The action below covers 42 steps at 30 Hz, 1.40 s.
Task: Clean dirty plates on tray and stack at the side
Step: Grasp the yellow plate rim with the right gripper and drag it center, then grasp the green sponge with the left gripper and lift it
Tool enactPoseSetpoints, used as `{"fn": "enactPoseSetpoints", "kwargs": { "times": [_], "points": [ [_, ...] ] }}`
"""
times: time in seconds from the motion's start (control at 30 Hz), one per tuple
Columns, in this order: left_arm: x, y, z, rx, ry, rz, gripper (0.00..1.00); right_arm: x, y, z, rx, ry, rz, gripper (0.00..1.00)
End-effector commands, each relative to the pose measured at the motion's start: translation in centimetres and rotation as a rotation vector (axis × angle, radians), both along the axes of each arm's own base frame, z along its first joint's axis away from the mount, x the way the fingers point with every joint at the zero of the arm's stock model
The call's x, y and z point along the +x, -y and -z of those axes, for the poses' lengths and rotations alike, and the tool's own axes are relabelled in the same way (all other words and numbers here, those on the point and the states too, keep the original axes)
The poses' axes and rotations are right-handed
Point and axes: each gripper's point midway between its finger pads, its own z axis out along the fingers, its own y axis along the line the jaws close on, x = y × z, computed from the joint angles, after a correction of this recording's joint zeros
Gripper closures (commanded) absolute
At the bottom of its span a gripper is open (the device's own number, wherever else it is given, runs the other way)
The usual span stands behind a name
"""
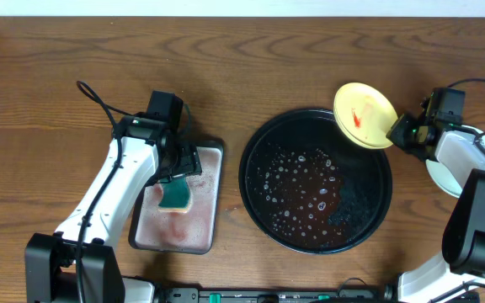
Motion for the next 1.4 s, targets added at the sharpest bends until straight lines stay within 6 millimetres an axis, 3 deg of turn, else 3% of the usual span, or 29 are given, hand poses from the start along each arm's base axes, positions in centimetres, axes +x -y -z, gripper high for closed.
{"fn": "enactPoseSetpoints", "kwargs": {
  "times": [0.0,0.17,0.3,0.43,0.6,0.83,0.87,0.9,0.97,1.1,1.17,1.23,1.37],
  "points": [
    [0.0,-0.1,-0.1,0.003,0.002,0.002,0.17,-0.5,-0.6,-2.4,-0.008,0.037,-0.052,0.99],
    [0.0,-0.1,-0.1,0.002,0.002,0.002,0.17,-1.6,-2.2,-6.8,-0.075,0.103,-0.203,0.99],
    [0.0,-0.1,-0.1,0.002,0.002,0.002,0.17,-3.7,-5.8,-8.9,-0.101,0.11,-0.404,0.99],
    [0.0,-0.1,-0.1,0.003,0.002,0.002,0.17,-6.7,-9.7,-8.2,-0.081,0.014,-0.558,0.99],
    [0.0,-0.1,-0.1,0.003,0.002,0.002,0.17,-9.6,-12.5,-6.2,-0.051,-0.103,-0.588,0.99],
    [0.0,-0.1,-0.1,0.003,0.002,0.002,0.17,-11.7,-13.8,-3.7,0.047,-0.199,-0.367,0.99],
    [0.0,-0.1,-0.1,0.003,0.002,0.002,0.17,-12.0,-13.9,-3.6,0.053,-0.207,-0.368,0.88],
    [0.0,-0.1,-0.1,0.003,0.002,0.002,0.17,-12.1,-13.9,-3.5,0.055,-0.212,-0.371,0.71],
    [0.0,-0.1,-0.1,0.002,0.002,0.002,0.17,-11.9,-14.0,-3.7,0.042,-0.193,-0.415,0.63],
    [0.1,-0.1,-0.1,0.002,0.003,0.002,0.17,-10.2,-14.2,-5.7,-0.046,-0.079,-0.658,0.67],
    [0.6,0.0,-0.2,-0.003,0.023,-0.002,0.17,-9.7,-14.0,-6.4,-0.099,-0.047,-0.728,0.65],
    [0.6,0.3,-0.2,-0.025,0.022,-0.011,0.17,-9.2,-13.0,-6.4,-0.156,-0.047,-0.711,0.55],
    [-0.4,1.2,-0.1,-0.08,-0.019,-0.012,0.17,-9.6,-13.7,-6.1,-0.096,-0.055,-0.725,0.54]
  ]
}}
